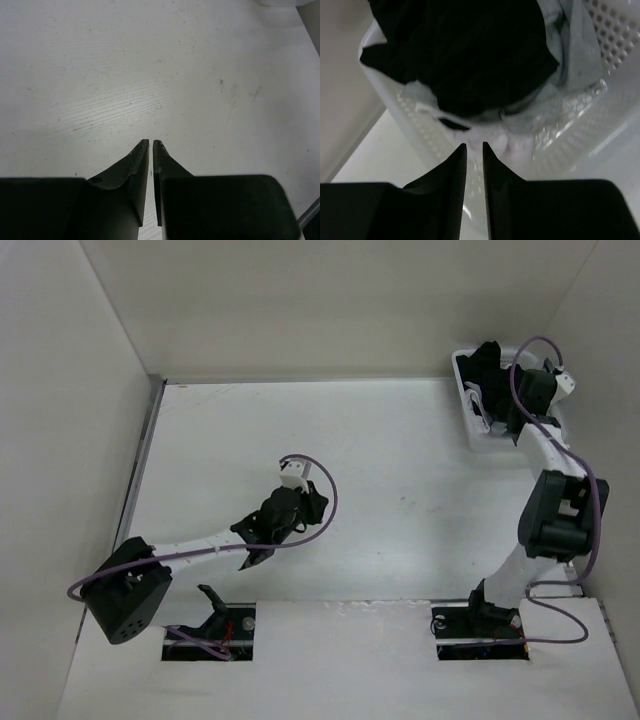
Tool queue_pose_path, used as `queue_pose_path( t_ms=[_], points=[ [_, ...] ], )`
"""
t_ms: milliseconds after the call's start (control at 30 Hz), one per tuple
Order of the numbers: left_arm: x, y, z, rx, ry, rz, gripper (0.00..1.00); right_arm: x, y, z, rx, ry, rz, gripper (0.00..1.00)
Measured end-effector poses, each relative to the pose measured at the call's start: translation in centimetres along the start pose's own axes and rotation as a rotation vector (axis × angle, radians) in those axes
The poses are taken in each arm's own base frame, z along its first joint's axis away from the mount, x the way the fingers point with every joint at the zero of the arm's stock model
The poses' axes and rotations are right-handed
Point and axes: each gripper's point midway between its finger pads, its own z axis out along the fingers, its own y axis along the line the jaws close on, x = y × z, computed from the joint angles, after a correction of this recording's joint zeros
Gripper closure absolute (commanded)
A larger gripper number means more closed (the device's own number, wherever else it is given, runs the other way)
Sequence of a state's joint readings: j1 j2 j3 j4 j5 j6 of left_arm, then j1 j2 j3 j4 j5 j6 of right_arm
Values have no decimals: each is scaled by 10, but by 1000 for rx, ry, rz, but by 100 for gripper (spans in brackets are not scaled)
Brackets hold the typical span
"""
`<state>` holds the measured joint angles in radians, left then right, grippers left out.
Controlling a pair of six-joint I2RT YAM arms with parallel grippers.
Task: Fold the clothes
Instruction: Grab the tank top from the pile, then move the tank top to the center of the board
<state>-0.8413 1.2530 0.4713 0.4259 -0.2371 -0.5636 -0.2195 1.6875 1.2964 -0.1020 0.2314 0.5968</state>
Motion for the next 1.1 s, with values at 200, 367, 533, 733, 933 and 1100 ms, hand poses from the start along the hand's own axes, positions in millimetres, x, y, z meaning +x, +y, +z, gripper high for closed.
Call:
queue_pose_path(
  t_ms=[200,367,533,733,933,1100],
  points=[
    [-7,17,7,-28,-48,-23,74,-14,-4,73,18,8,4,50],
    [-3,23,12,-38,-49,-26,73,-6,-2,99,2,38,3,60],
    [1,29,16,-53,-43,-27,73,-3,1,106,-10,50,6,96],
    [0,28,17,-49,-48,-28,73,-4,-5,70,-25,12,23,96],
    [-1,22,15,-34,-51,-25,73,-62,45,-58,-200,-180,32,95],
    [-24,13,2,-9,-110,-40,73,-85,124,-212,-541,-305,45,95]
  ],
)
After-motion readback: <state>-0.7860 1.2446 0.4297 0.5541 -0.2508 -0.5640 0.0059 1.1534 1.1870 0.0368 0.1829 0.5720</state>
